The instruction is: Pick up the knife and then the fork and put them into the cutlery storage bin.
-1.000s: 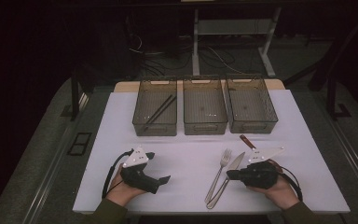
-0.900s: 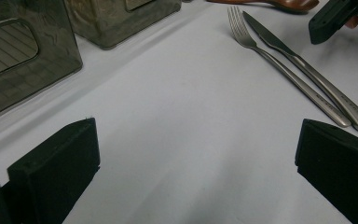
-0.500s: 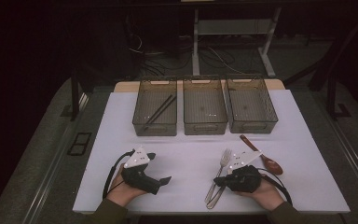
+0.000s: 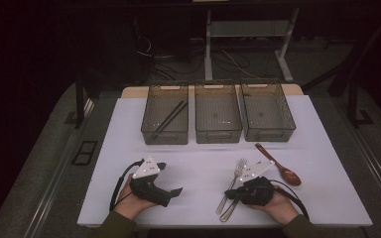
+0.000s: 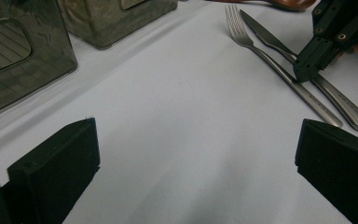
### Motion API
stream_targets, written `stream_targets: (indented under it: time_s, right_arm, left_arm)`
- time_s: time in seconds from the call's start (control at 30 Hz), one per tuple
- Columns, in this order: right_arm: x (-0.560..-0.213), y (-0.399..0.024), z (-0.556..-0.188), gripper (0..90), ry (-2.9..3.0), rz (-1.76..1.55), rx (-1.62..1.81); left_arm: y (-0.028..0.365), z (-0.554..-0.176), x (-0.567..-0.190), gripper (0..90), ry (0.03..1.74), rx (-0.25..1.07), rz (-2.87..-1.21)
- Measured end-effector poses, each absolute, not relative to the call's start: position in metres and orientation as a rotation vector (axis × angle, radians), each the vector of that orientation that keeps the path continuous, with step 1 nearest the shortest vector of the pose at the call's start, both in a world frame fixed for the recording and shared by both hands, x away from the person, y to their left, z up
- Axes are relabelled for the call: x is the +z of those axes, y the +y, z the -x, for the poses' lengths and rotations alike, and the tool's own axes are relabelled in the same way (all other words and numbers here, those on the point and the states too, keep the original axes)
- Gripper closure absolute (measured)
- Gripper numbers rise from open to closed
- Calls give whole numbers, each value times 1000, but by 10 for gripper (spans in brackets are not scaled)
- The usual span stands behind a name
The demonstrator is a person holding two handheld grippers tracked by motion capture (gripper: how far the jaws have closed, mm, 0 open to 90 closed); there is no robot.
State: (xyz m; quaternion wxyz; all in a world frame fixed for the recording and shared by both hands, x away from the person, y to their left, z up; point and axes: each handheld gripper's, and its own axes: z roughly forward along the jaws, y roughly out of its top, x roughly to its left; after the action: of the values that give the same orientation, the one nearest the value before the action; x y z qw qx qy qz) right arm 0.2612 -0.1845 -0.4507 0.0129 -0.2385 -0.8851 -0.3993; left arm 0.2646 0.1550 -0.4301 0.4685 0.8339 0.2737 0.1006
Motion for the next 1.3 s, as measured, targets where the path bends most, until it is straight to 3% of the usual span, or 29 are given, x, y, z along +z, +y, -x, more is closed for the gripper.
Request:
stream_targets:
  time_s: [0.27, 0.73, 1.3]
  right_arm:
    - [-444, -174, -268, 895, -2773, 732, -1280]
    - [-416, -238, -287, 600, -2774, 1045, -1363]
    - [-419, -318, -286, 428, -2762, 1358, -1300]
  left_arm:
    - [156, -264, -429, 0, 666, 248, -2048]
    - [156, -264, -429, 0, 653, 249, -2049]
    - [156, -263, -429, 0, 660, 244, -2047]
